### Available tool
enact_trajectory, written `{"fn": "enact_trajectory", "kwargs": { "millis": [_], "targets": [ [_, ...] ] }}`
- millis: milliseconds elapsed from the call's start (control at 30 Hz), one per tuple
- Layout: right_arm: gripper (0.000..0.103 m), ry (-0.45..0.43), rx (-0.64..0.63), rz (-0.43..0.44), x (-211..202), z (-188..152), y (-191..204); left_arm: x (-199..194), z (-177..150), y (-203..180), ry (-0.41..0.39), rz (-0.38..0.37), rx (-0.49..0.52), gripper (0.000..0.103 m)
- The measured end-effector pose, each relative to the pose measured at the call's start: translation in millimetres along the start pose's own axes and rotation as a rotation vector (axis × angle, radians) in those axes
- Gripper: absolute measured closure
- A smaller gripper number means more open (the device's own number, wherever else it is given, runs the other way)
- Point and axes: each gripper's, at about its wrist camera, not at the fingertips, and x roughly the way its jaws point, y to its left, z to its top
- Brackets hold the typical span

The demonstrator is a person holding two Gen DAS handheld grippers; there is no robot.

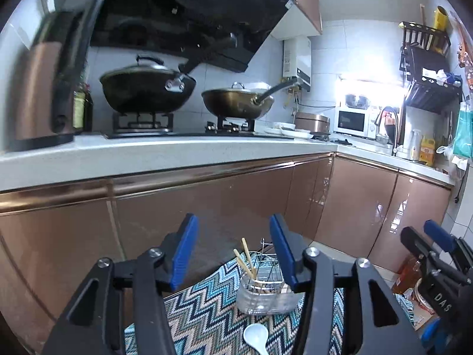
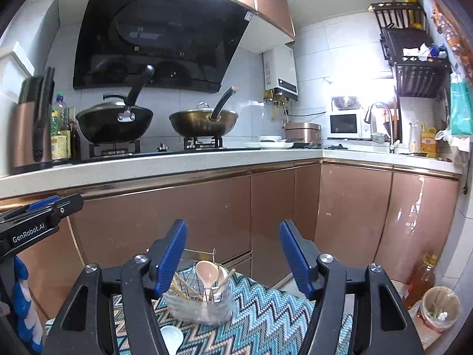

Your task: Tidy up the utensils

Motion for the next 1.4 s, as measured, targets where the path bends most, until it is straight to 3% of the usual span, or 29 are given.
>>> {"fn": "enact_trajectory", "kwargs": {
  "millis": [267,433,967,1400],
  "targets": [
    [0.021,-0.024,0.004,-0.035,-57.1,6.5,-1.9,-56.8,1.5,1.9,-0.043,0.021,0.009,0.045],
    [0.001,-0.028,0.004,-0.053,-82.5,5.5,1.4,-82.1,-2.2,6.6,-0.066,0.036,0.005,0.037],
    [0.0,-0.018,0.021,-0.123,-150.5,6.1,15.1,-147.2,-9.5,23.9,-0.097,0.065,-0.008,0.034],
    [0.0,-0.053,-0.052,-0.211,-196.8,12.4,40.0,-183.5,-12.8,37.8,-0.114,0.069,-0.034,0.034]
  ]
}}
